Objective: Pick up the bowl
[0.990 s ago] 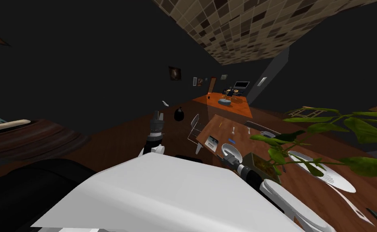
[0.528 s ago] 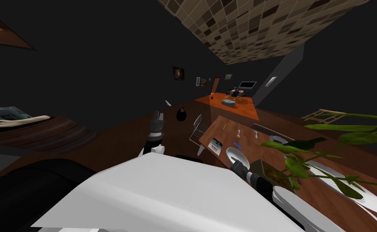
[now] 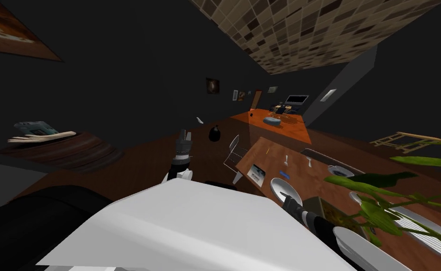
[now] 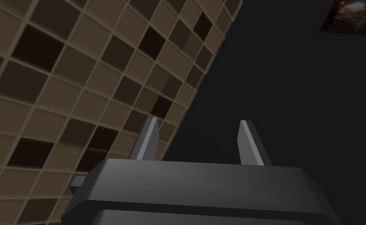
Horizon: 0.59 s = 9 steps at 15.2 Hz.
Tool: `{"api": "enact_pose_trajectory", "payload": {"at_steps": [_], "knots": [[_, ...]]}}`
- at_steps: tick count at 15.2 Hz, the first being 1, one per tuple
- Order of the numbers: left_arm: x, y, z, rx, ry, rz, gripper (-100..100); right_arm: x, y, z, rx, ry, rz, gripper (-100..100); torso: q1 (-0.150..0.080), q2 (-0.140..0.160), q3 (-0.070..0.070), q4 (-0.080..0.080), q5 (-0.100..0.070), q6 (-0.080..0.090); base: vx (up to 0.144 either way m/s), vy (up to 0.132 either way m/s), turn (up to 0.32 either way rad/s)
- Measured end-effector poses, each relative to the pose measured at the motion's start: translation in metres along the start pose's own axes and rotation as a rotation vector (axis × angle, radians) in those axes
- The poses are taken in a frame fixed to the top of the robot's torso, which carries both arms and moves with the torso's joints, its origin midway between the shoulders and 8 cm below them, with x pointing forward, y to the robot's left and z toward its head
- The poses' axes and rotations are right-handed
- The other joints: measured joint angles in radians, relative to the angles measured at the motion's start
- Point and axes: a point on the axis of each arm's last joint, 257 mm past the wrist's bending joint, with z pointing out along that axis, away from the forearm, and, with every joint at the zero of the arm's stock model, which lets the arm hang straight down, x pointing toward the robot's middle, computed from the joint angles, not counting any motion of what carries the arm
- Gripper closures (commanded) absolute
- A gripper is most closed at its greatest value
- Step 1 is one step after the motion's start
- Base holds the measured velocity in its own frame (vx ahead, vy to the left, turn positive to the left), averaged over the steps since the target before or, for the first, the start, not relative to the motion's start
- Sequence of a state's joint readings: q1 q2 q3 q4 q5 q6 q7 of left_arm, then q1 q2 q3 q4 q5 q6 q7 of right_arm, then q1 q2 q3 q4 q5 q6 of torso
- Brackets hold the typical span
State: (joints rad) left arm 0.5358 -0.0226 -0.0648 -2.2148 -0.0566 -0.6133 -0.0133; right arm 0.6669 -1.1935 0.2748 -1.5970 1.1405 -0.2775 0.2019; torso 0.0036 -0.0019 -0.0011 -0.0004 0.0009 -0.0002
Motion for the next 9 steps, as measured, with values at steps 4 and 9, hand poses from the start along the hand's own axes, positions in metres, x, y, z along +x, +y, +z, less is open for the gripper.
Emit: {"api": "enact_pose_trajectory", "payload": {"at_steps": [4, 9], "knots": [[0.000, 0.000, 0.000, 0.000, 0.000, 0.000, 0, 0.040, -0.001, -0.012, -0.018, 0.091, -0.094, -100, -0.001, 0.001, 0.000, 0.000, 0.000, 0.000, 0.024, 0.031, 0.072], [0.000, 0.000, 0.000, 0.000, 0.000, 0.000, 0, 0.081, -0.004, -0.027, -0.044, 0.192, -0.196, -100, 0.000, 0.000, 0.000, 0.000, 0.000, 0.000, 0.030, 0.034, 0.076]]}}
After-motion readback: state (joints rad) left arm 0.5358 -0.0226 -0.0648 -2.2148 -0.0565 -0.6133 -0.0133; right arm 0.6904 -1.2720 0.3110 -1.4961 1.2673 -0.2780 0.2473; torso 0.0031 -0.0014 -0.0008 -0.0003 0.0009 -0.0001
